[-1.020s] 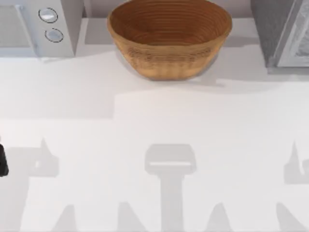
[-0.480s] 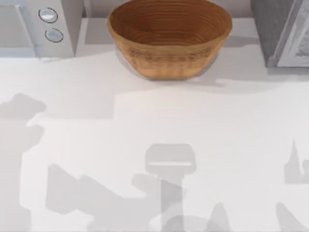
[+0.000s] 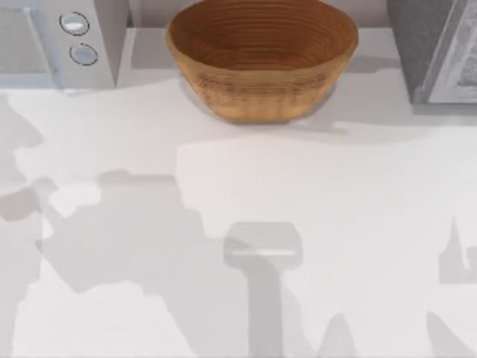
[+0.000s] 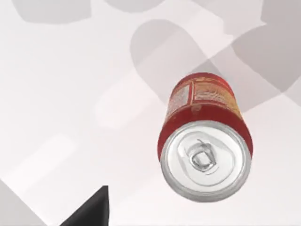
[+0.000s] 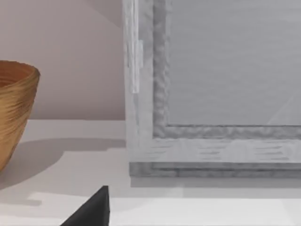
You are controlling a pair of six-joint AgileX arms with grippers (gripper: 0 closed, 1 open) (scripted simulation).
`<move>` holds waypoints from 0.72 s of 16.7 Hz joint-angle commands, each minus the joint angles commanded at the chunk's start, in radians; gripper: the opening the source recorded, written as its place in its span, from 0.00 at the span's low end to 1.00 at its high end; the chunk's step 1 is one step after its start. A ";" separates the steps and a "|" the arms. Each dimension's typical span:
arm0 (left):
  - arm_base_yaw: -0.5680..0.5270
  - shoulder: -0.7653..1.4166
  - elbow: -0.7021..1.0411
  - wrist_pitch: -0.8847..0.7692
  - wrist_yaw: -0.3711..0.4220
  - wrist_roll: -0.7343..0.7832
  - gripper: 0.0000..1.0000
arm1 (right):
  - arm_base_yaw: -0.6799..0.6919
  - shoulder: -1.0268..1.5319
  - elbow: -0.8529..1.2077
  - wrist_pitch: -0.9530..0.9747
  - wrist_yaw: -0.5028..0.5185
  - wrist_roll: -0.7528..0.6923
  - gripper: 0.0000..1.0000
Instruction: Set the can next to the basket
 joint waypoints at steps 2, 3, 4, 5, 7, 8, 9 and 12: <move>0.017 0.105 0.087 -0.065 0.000 0.059 1.00 | 0.000 0.000 0.000 0.000 0.000 0.000 1.00; 0.023 0.142 0.118 -0.089 0.000 0.080 1.00 | 0.000 0.000 0.000 0.000 0.000 0.000 1.00; 0.027 0.168 0.140 -0.106 0.000 0.096 1.00 | 0.000 0.000 0.000 0.000 0.000 0.000 1.00; 0.029 0.184 0.152 -0.116 0.000 0.105 1.00 | 0.000 0.000 0.000 0.000 0.000 0.000 1.00; 0.030 0.189 0.156 -0.119 0.000 0.107 1.00 | 0.000 0.000 0.000 0.000 0.000 0.000 1.00; 0.030 0.189 0.156 -0.119 0.000 0.107 1.00 | 0.000 0.000 0.000 0.000 0.000 0.000 1.00; 0.030 0.189 0.156 -0.119 0.000 0.107 1.00 | 0.000 0.000 0.000 0.000 0.000 0.000 1.00; 0.027 0.191 0.136 -0.099 0.000 0.104 1.00 | 0.000 0.000 0.000 0.000 0.000 0.000 1.00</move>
